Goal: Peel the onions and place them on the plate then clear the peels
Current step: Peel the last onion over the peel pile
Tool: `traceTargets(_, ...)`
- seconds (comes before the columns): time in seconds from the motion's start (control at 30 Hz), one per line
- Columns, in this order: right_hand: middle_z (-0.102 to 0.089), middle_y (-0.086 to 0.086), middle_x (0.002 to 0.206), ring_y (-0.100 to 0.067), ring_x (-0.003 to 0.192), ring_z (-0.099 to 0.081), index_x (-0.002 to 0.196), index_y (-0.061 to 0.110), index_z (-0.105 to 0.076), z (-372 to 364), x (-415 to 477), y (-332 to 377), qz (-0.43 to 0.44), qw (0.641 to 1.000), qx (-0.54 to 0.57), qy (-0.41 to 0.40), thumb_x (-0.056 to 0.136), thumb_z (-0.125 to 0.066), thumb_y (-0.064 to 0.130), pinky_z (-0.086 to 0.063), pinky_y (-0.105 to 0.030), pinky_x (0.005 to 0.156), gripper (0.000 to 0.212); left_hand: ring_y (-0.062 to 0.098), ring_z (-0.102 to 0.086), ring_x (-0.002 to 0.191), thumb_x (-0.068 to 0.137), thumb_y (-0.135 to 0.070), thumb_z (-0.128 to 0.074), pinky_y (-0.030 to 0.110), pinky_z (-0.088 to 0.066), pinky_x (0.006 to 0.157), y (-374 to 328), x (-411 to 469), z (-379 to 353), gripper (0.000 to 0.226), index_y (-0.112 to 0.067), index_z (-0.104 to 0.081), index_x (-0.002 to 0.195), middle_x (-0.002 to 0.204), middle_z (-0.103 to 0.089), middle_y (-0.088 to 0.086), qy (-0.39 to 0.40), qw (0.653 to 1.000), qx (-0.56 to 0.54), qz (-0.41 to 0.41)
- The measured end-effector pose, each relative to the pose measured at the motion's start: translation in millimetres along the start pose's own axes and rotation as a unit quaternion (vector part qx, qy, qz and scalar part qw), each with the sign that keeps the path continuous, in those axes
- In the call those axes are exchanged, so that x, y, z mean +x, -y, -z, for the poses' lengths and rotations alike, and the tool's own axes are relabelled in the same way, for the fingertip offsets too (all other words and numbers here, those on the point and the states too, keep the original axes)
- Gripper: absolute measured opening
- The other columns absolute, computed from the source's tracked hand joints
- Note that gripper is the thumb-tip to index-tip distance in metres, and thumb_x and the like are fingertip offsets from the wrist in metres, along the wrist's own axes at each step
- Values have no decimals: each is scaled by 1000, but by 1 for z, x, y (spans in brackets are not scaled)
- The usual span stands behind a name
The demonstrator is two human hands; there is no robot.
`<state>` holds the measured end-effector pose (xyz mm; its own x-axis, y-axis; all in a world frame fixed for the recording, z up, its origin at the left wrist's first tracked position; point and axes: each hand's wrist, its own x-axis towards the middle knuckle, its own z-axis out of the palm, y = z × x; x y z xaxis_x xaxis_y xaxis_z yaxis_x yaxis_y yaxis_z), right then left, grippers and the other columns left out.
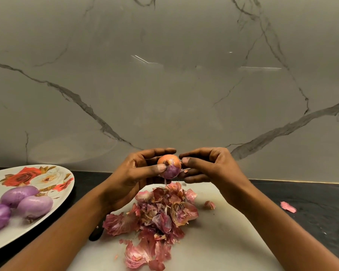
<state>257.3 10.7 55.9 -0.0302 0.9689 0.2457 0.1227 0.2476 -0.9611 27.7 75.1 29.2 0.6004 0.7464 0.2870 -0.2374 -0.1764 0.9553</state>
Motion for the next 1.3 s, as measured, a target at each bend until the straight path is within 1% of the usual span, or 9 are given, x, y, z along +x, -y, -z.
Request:
traceTargets(0.07,-81,-16,97,-36,86,-80,111,4,-77,1,0,-1,-9,1000,-7,11,93,-77,13,-66,-33,74,21,39,-68,123,92,-12,-70,49,-60,101,0,-1,-1,45,-16,-69,137,137,-68,14,12,1000,-6,5)
traceTargets(0.17,-81,-15,95,-35,86,-80,112,4,-76,-1,0,-3,-26,999,-13,19,88,-82,13,-67,-36,78,26,33,-69,124,95,-7,-71,38,-60,99,-1,-2,-3,44,-14,-67,138,135,-70,12,7,1000,21,0)
traceTargets(0.3,-81,-15,92,-31,83,-81,112,6,-75,-3,0,-3,-37,999,-6,10,86,-82,9,-67,-33,75,27,30,-69,122,88,-9,-72,34,-61,92,-2,-3,-4,47,-12,-67,135,131,-72,9,-14,999,51,-14)
traceTargets(0.63,-82,-11,90,-28,83,-81,106,10,-76,-5,-1,-6,-10,999,-42,11,87,-80,3,-66,-31,75,20,28,-69,125,85,-13,-75,38,-60,98,0,-4,-3,47,-11,-69,132,132,-73,6,-15,996,87,-20)
traceTargets(0.77,-82,-9,91,-27,85,-81,102,16,-79,-6,0,-8,13,998,-53,-9,85,-82,2,-67,-36,79,22,32,-69,124,89,-9,-70,40,-61,97,-1,-3,-2,45,-7,-67,134,133,-72,10,-14,998,50,-18)
traceTargets(0.97,-82,-10,91,-28,84,-81,101,15,-79,-5,2,-9,9,999,-48,-23,94,-68,-7,-67,-33,76,26,31,-69,123,90,-10,-69,36,-61,94,-2,-2,-4,47,-6,-65,137,133,-72,10,-21,999,34,-18)
traceTargets(1.07,-81,-13,94,-29,86,-81,109,7,-78,-3,2,-7,-11,1000,-22,-13,98,-68,2,-66,-31,74,16,30,-70,122,90,-11,-70,34,-61,92,-2,-1,-4,47,-7,-65,136,133,-73,9,-29,999,37,-19)
traceTargets(1.17,-81,-16,97,-34,87,-80,116,7,-75,-4,1,-6,-32,999,2,12,96,-73,15,-67,-34,76,22,30,-70,123,90,-11,-70,37,-61,96,-1,-2,-3,45,-9,-67,135,132,-73,9,-25,999,45,-14)
traceTargets(1.3,-81,-16,94,-34,83,-80,111,7,-76,-6,2,-9,-49,999,-1,3,91,-80,14,-67,-34,75,22,26,-67,128,91,-11,-70,36,-58,102,1,-3,-4,46,-10,-66,137,136,-71,5,-8,997,70,-13)
